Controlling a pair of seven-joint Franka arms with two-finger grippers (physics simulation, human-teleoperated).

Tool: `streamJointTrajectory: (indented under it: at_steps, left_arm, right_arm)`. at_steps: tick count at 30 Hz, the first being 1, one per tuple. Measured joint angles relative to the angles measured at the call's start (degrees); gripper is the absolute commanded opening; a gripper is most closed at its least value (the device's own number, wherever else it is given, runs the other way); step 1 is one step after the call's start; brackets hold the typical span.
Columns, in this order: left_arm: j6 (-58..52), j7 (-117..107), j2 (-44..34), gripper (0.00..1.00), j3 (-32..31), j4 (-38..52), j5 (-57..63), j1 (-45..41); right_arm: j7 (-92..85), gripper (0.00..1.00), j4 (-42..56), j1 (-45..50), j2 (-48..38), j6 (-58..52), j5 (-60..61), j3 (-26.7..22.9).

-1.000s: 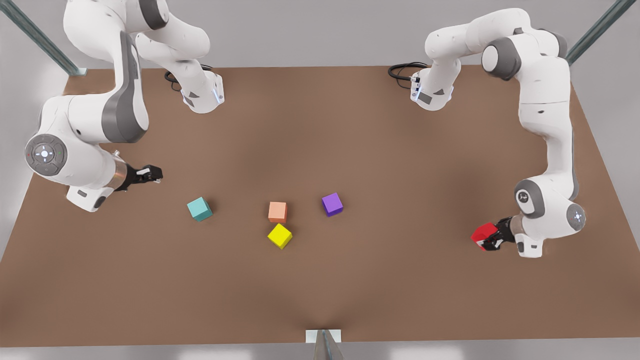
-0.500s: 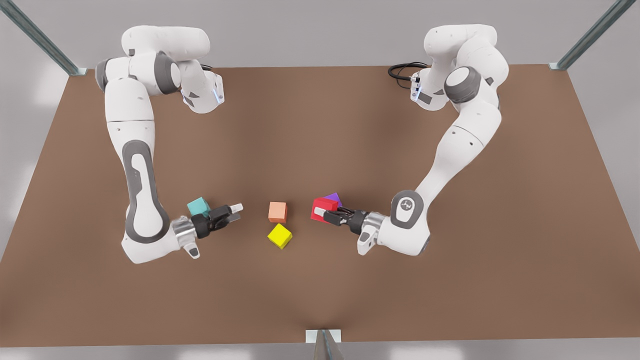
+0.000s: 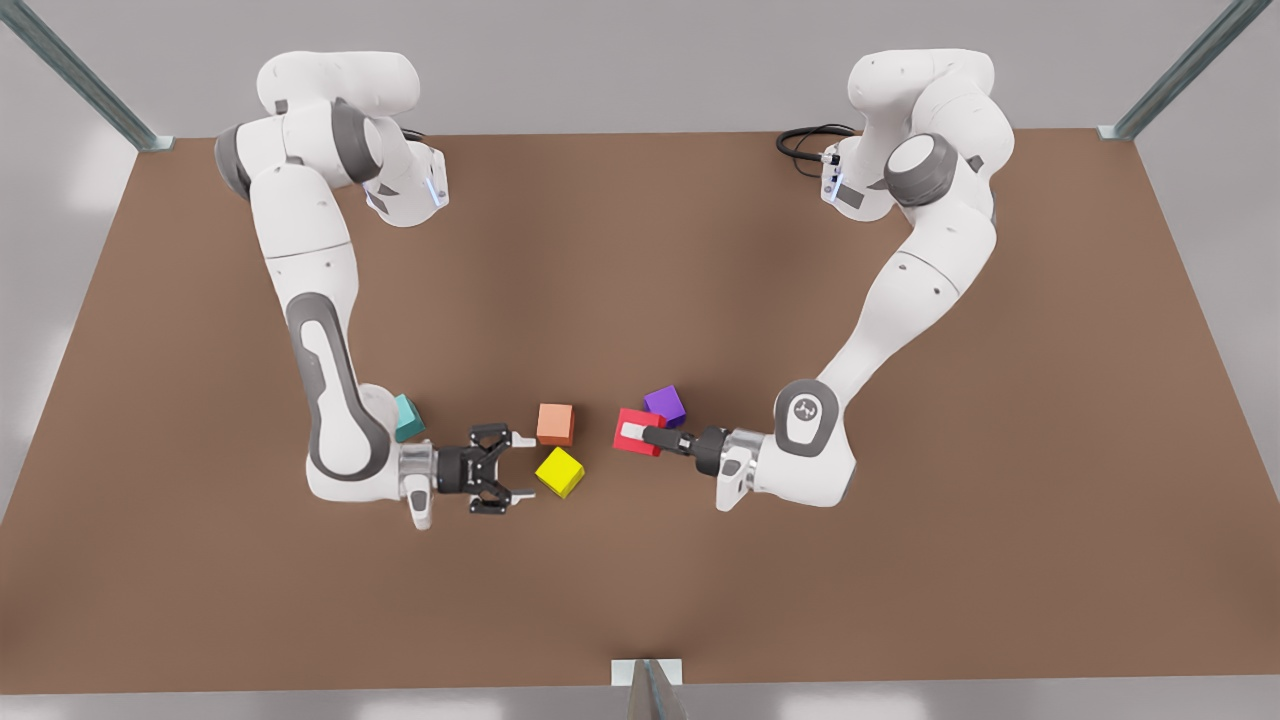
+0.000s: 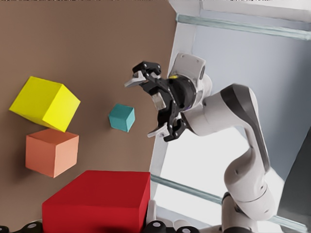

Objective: Pick up red wooden cube and pass to hand red wooden cube and place in blue wooden cube

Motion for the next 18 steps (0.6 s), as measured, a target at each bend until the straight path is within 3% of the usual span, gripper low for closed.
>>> streamJointTrajectory:
  at_steps: [18]
  left_arm:
    - [7.28, 8.99, 1.17, 0.46, 0.01, 0.44, -3.04, -2.28]
  right_arm:
    - [-30.44, 1.0, -6.38, -0.11, -1.97, 4.48, 9.52, 7.98]
